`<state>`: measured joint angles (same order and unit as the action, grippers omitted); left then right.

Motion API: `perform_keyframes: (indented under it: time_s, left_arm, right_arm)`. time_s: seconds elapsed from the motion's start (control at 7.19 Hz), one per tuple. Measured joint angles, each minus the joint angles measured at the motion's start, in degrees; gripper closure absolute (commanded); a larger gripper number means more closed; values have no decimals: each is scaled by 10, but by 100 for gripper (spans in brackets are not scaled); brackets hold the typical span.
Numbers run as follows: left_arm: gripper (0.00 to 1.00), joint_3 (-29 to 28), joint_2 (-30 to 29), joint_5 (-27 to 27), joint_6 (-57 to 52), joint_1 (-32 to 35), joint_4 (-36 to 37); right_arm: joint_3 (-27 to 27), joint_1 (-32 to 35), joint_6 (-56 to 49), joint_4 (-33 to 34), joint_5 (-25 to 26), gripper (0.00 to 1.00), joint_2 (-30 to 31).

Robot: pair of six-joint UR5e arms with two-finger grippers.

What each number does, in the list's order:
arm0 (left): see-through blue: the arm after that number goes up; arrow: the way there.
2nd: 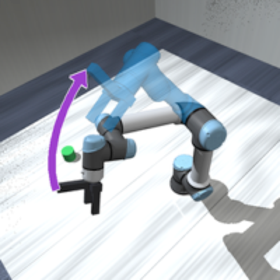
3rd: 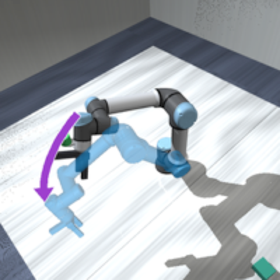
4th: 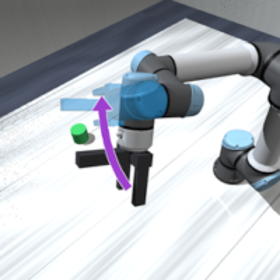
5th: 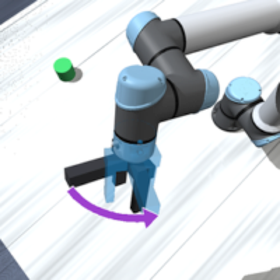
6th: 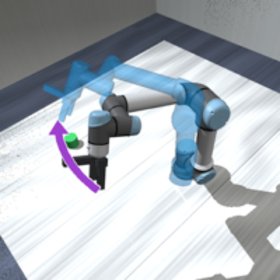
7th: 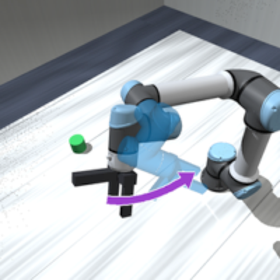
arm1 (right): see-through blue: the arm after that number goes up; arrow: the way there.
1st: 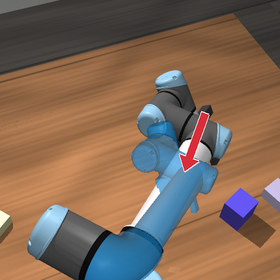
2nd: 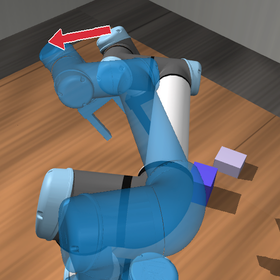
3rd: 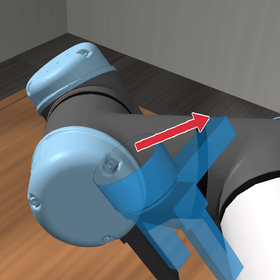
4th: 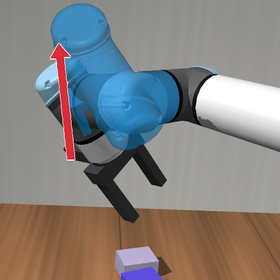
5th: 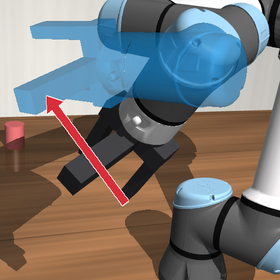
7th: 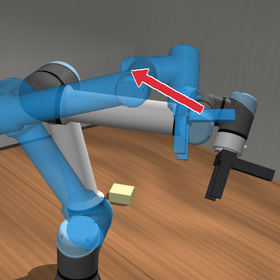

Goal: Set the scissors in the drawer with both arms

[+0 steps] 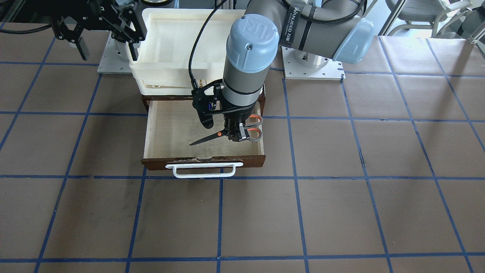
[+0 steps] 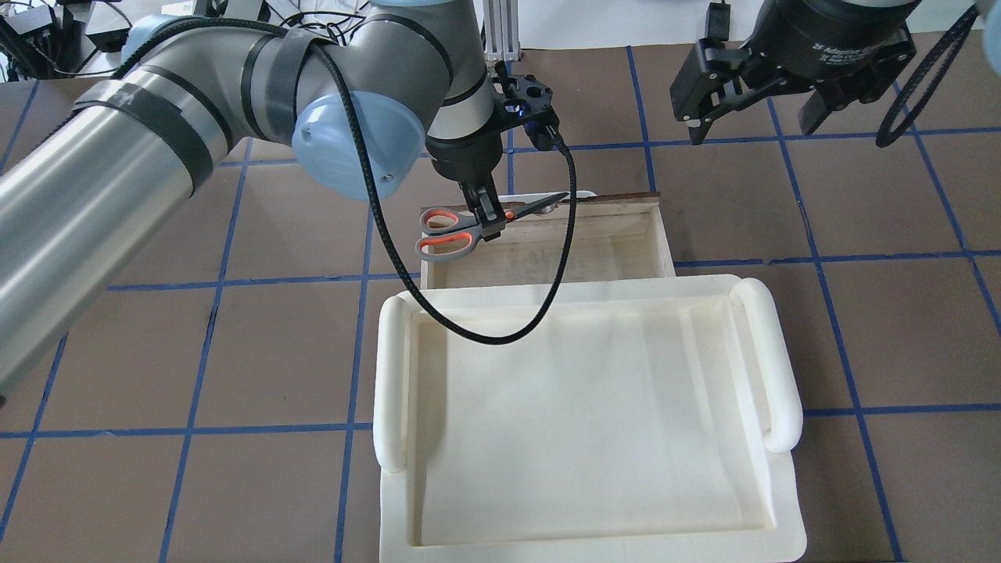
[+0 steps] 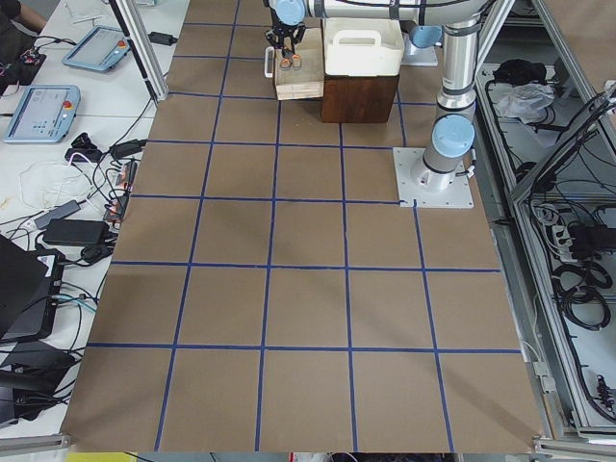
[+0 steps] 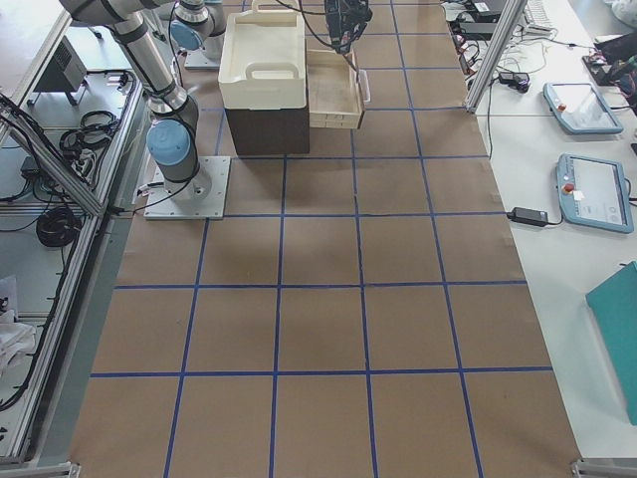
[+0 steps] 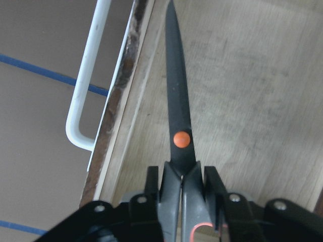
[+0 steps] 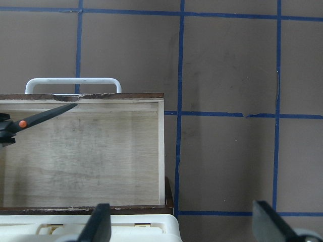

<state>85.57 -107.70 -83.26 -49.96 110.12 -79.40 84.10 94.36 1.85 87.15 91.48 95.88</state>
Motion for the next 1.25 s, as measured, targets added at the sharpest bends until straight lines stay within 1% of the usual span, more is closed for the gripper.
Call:
perform_keyframes:
  time_s: [0.28, 0.42, 0.83, 0.97, 1.11, 1.25]
  left_arm:
    - [100, 35, -9, 4, 20, 18, 52]
    - [100, 42, -12, 5, 21, 24, 65]
    - [100, 48, -17, 2, 27, 51, 73]
    - [85, 49, -18, 0, 29, 56, 73]
    - [51, 51, -18, 0, 31, 59, 72]
    - [38, 51, -19, 0, 33, 61, 72]
  right_arm:
    - [0, 1, 0, -1, -1, 0, 2]
    - [1, 1, 0, -1, -1, 0, 2]
    - [3, 1, -2, -2, 0, 0, 2]
    - [3, 1, -4, -2, 1, 0, 2]
    - [3, 1, -5, -2, 1, 0, 2]
    - [3, 1, -5, -2, 1, 0, 3]
